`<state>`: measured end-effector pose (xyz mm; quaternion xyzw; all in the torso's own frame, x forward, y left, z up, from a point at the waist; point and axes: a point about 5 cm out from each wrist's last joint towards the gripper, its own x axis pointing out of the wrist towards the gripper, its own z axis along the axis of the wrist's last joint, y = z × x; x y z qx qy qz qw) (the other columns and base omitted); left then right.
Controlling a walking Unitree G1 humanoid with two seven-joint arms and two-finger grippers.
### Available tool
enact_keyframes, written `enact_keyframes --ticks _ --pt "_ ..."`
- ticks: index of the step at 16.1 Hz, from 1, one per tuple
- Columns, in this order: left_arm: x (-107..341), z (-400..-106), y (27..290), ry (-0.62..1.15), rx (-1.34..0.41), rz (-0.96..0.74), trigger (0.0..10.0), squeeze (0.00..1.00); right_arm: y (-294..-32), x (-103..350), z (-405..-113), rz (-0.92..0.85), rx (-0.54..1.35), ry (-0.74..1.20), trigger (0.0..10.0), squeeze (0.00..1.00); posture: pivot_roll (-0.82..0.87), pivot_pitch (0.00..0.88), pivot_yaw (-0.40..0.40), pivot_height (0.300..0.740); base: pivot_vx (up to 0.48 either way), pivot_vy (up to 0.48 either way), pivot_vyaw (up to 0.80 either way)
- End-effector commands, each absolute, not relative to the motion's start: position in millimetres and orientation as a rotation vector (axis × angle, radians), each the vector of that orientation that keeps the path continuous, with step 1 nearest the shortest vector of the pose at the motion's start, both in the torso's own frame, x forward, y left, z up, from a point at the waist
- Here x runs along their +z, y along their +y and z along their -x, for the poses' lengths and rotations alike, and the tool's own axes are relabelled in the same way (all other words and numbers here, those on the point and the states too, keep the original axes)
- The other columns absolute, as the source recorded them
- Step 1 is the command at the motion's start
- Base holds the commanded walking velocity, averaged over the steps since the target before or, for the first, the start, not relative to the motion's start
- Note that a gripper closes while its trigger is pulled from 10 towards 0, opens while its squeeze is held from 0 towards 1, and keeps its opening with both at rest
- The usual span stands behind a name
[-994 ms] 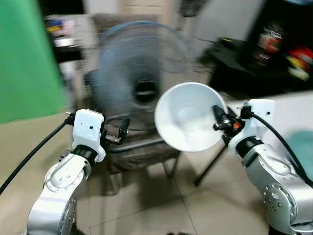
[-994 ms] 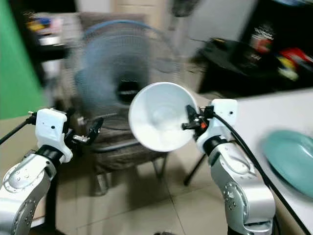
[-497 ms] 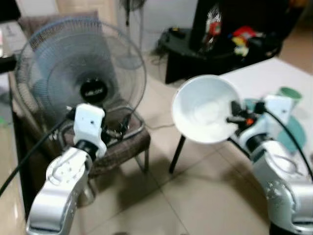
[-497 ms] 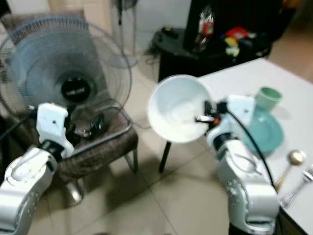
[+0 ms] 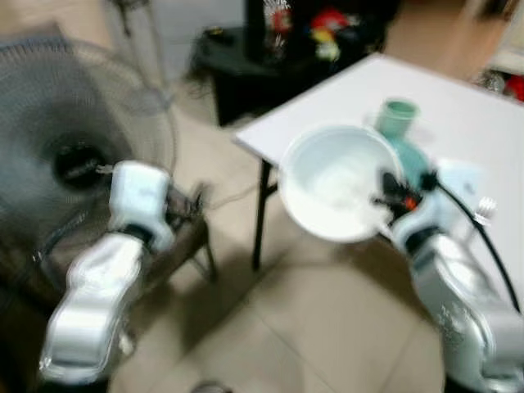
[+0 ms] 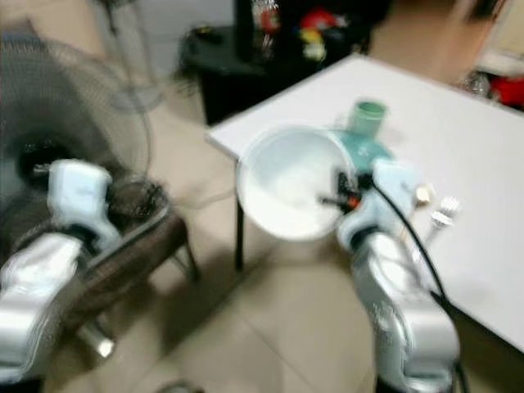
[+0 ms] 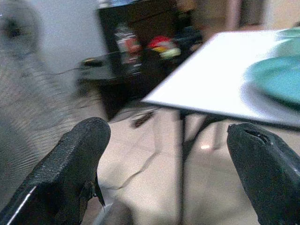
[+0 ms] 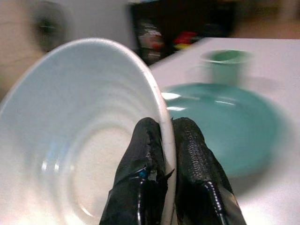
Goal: Setting the table
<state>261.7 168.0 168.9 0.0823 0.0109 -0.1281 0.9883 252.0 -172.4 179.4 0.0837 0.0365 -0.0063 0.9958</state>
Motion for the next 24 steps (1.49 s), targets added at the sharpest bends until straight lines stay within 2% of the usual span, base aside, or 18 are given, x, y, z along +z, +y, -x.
enact_keyframes --ticks 1,3,4,8,11,17,19,22,24 --pt "171.9 -263.3 174.1 0.015 -0.242 -0.207 10.0 0.00 -168.6 192.3 -250.2 -0.176 0.000 0.003 10.0 0.00 0.12 0.000 0.015 0.740 0.000 0.412 -0.80" --pt "173.1 -265.3 173.1 0.003 -0.248 -0.238 10.0 0.00 -168.9 191.7 -249.5 -0.177 -0.005 0.005 10.0 0.00 0.12 0.000 0.020 0.740 0.000 -0.366 -0.80" --pt "170.7 -266.2 172.4 0.019 -0.251 -0.201 10.0 0.00 -168.3 191.4 -249.3 -0.177 -0.006 0.007 10.0 0.00 0.11 0.000 0.021 0.740 0.000 -0.255 -0.80" --pt "169.8 -267.4 173.7 0.019 -0.244 -0.183 10.0 0.00 -166.9 191.1 -249.6 -0.171 0.003 0.010 10.0 0.00 0.12 0.000 0.017 0.740 0.000 0.480 -0.80" --pt "173.4 -265.7 174.1 -0.017 -0.209 -0.151 10.0 0.00 -165.3 190.5 -251.1 -0.178 0.017 0.015 10.0 0.00 0.12 0.000 0.006 0.740 0.000 0.000 -0.80" --pt "173.1 -264.4 173.4 -0.029 -0.220 -0.146 10.0 0.00 -166.8 191.8 -262.2 -0.191 0.033 0.011 10.0 0.00 0.13 0.000 -0.004 0.740 0.000 0.000 0.00" --pt "173.0 -263.7 171.8 -0.034 -0.230 -0.143 10.0 0.00 -167.4 194.2 -265.2 -0.145 0.028 -0.003 10.0 0.00 0.12 0.000 -0.004 0.740 0.000 0.000 0.00" --pt "172.2 -262.7 170.5 -0.033 -0.244 -0.135 10.0 0.00 -166.9 196.2 -268.7 -0.083 0.034 -0.008 10.0 0.00 0.12 0.000 -0.004 0.740 0.319 0.000 0.80" --pt "171.7 -262.1 169.9 -0.030 -0.255 -0.129 10.0 0.00 -166.1 196.6 -269.6 -0.121 0.035 -0.017 10.0 0.00 0.12 0.000 -0.003 0.740 0.369 0.000 0.00"
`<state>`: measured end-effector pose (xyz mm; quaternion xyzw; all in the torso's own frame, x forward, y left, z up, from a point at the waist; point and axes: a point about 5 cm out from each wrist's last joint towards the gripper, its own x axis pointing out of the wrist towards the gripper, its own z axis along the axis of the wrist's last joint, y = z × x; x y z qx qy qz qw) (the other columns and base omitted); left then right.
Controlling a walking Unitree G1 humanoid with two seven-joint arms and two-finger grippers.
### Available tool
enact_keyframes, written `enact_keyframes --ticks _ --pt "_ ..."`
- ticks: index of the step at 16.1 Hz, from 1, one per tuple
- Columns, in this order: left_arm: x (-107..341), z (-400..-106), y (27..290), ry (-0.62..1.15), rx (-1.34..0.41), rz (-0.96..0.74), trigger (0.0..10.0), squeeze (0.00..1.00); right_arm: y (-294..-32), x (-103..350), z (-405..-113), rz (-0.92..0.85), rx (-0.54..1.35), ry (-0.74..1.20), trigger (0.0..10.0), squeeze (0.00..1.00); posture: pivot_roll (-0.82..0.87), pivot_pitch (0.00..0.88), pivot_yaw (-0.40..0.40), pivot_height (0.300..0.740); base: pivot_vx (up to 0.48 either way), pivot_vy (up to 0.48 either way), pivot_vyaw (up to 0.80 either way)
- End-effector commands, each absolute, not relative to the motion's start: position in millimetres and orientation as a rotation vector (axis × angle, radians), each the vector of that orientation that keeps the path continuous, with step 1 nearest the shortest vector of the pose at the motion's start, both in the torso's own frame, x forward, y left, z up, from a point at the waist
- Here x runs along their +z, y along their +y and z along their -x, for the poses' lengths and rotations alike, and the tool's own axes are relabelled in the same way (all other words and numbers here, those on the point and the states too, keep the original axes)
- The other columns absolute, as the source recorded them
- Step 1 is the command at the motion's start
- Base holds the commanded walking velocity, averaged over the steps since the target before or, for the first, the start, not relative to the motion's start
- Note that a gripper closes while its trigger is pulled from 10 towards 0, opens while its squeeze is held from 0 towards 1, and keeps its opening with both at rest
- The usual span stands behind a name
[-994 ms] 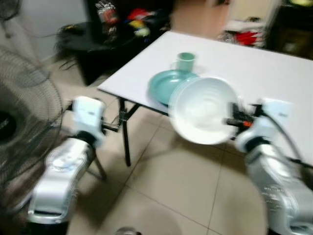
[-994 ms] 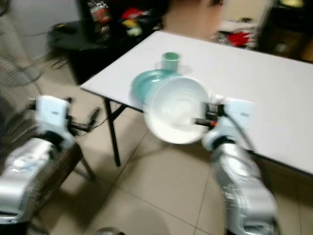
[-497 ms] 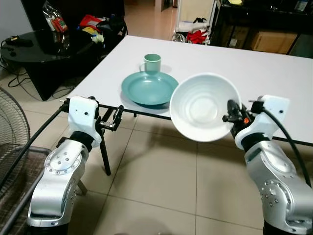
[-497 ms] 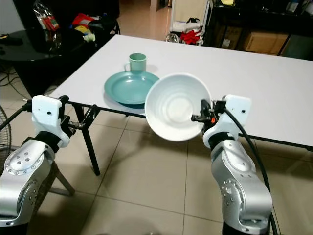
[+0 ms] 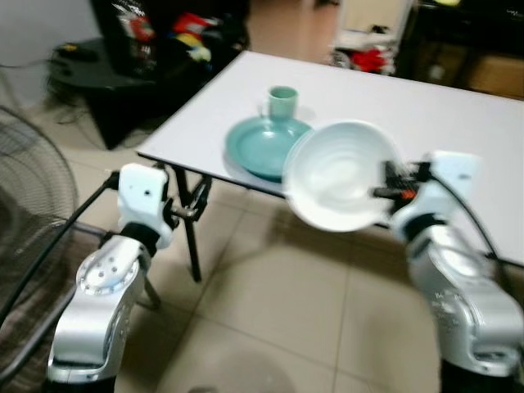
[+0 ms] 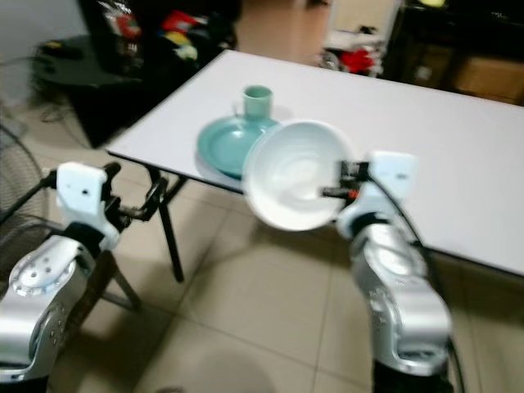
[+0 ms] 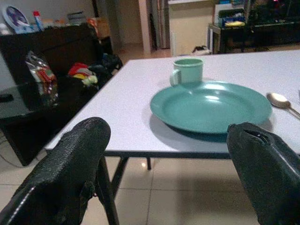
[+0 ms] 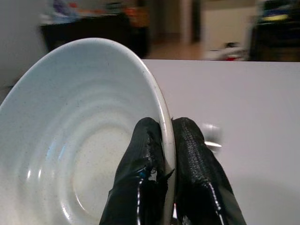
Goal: Setting the table
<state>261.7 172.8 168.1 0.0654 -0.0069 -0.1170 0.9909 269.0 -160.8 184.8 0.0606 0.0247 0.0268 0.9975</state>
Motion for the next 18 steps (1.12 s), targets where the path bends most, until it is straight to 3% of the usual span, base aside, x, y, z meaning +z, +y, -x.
enact_keyframes --ticks 1,8,11,18 --pt "171.5 -261.9 169.7 -0.030 -0.256 -0.128 10.0 0.00 -166.3 196.7 -269.9 -0.123 0.039 -0.018 10.0 0.00 0.12 0.000 -0.003 0.740 0.386 0.000 0.00" --pt "171.2 -260.8 171.1 -0.026 -0.258 -0.128 10.0 0.00 -161.0 196.0 -271.4 -0.118 0.112 0.001 10.0 0.00 0.12 0.000 -0.006 0.740 0.394 0.000 0.00" --pt "171.3 -259.8 172.1 -0.026 -0.256 -0.127 10.0 0.00 -160.9 197.0 -272.8 -0.099 0.122 0.004 10.0 0.00 0.12 0.000 -0.008 0.740 0.395 0.000 0.72" --pt "171.0 -257.7 174.5 -0.020 -0.254 -0.127 10.0 0.00 -156.9 196.8 -274.9 -0.137 0.181 0.021 10.0 0.00 0.13 0.000 -0.013 0.740 0.394 0.000 0.00"
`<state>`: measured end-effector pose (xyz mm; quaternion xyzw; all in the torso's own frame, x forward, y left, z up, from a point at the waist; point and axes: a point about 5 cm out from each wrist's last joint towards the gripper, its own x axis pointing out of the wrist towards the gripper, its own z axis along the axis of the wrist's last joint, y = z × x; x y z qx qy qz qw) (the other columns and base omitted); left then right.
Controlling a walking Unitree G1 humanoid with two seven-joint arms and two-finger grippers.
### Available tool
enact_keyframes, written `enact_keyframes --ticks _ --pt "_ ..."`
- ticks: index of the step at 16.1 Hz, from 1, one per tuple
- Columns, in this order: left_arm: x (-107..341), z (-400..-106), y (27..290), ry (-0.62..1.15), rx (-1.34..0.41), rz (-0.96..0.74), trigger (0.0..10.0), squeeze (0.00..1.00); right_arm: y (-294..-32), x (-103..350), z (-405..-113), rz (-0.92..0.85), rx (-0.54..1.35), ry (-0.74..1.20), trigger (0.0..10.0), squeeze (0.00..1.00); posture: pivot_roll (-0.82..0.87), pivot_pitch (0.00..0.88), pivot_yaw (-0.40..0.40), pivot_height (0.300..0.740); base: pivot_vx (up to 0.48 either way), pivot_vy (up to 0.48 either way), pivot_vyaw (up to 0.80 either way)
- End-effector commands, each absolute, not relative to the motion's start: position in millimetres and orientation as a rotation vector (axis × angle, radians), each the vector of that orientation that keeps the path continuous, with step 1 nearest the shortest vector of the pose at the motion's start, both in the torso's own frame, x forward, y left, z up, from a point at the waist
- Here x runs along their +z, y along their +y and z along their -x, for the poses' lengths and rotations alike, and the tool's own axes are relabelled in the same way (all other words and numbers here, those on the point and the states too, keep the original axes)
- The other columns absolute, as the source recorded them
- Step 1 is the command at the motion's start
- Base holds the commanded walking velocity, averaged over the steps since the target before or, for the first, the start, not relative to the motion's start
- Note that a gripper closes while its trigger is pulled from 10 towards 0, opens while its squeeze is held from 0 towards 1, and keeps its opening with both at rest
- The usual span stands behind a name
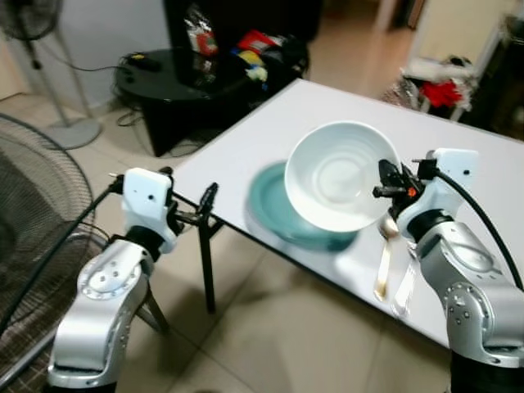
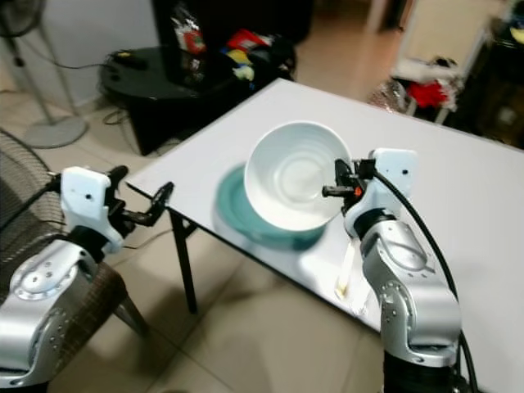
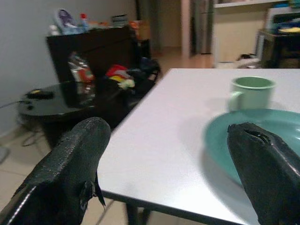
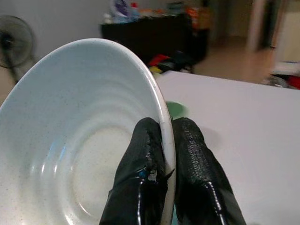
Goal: Setting the table
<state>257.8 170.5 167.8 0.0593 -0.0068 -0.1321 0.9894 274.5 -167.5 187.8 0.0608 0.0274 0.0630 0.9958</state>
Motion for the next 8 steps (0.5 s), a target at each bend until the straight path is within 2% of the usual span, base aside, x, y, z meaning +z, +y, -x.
enact_keyframes --ticks 1,6,8 --pt "171.2 -257.8 174.4 -0.020 -0.256 -0.127 10.0 0.00 -157.0 196.8 -275.7 -0.138 0.182 0.024 10.0 0.00 0.13 0.000 -0.012 0.740 0.390 0.000 0.00" --pt "170.2 -257.8 169.6 -0.003 -0.314 -0.123 10.0 0.00 -163.5 193.7 -283.4 -0.165 0.145 0.084 10.0 0.00 0.12 0.000 -0.003 0.740 0.357 0.000 0.00" --pt "166.6 -256.3 166.4 0.031 -0.383 -0.127 10.0 0.00 -166.3 187.4 -286.7 -0.174 0.159 0.177 10.0 0.00 0.12 0.000 -0.003 0.740 0.000 0.000 0.00"
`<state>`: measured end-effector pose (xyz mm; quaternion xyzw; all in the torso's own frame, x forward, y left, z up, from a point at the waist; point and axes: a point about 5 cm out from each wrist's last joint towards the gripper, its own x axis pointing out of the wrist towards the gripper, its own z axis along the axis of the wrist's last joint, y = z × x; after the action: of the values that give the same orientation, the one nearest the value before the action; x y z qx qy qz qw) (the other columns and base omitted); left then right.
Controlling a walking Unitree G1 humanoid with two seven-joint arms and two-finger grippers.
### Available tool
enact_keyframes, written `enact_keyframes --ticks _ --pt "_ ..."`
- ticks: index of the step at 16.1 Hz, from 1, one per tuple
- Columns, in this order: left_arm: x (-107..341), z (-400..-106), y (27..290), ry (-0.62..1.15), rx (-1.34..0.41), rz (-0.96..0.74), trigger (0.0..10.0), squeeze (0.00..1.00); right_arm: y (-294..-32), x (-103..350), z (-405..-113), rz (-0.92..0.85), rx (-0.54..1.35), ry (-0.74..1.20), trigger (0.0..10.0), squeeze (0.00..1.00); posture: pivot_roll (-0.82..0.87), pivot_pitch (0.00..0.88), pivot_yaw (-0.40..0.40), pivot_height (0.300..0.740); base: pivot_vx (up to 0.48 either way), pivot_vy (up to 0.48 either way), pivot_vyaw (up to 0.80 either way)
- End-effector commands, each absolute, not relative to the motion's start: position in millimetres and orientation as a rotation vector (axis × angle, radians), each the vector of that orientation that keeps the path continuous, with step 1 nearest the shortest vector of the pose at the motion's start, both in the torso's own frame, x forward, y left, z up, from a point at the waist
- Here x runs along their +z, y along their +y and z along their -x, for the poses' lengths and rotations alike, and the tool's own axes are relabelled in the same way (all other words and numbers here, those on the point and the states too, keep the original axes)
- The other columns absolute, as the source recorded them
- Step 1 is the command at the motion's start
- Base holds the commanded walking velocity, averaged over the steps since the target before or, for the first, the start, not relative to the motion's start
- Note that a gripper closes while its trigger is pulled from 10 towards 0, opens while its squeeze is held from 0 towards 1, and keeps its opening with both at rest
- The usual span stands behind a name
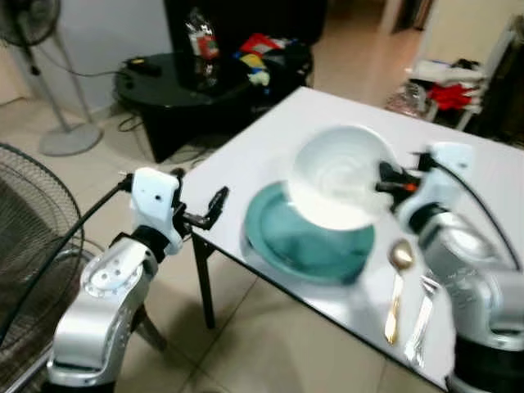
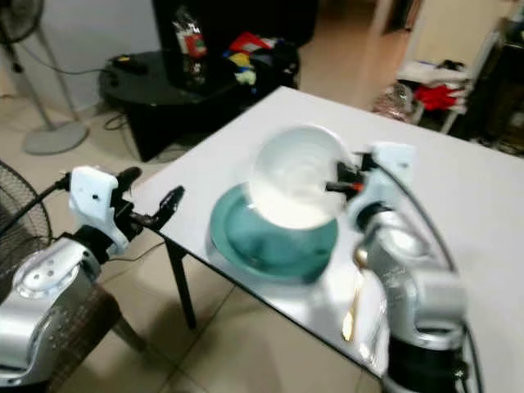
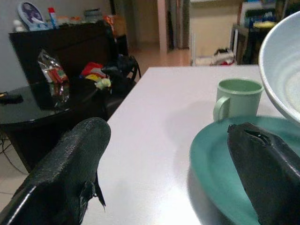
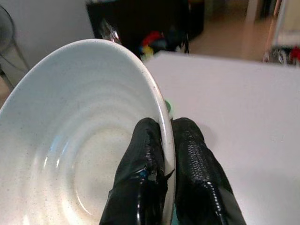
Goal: Setting the table
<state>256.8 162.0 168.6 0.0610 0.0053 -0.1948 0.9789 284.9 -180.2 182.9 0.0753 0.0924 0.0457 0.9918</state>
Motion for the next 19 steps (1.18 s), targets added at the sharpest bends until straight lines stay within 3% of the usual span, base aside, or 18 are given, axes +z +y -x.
enact_keyframes --ticks 1,6,11,18,19 --pt "165.0 -256.0 164.8 0.049 -0.418 -0.129 10.0 0.00 -167.8 186.5 -288.8 -0.181 0.161 0.197 10.0 0.00 0.12 0.000 -0.003 0.740 0.000 0.000 0.00" --pt "155.0 -245.6 147.8 0.226 -0.729 -0.173 10.0 0.00 -171.9 174.2 -305.5 -0.281 0.192 0.463 10.0 0.00 0.12 0.000 -0.002 0.740 0.000 0.000 0.00" --pt "155.7 -241.0 140.4 0.308 -0.856 -0.179 10.0 0.00 -178.5 156.1 -323.5 -0.326 0.153 0.601 10.0 0.00 0.13 0.000 -0.004 0.740 0.000 0.000 0.00" --pt "155.6 -234.9 139.5 0.343 -0.894 -0.169 10.0 0.00 -181.3 145.5 -331.7 -0.368 0.108 0.664 10.0 0.00 0.14 0.000 -0.015 0.740 0.000 0.000 0.00" --pt "156.0 -235.3 139.8 0.340 -0.890 -0.174 10.0 0.00 -181.0 143.3 -331.5 -0.382 0.105 0.669 10.0 0.66 0.14 0.000 -0.015 0.740 0.000 0.000 0.00"
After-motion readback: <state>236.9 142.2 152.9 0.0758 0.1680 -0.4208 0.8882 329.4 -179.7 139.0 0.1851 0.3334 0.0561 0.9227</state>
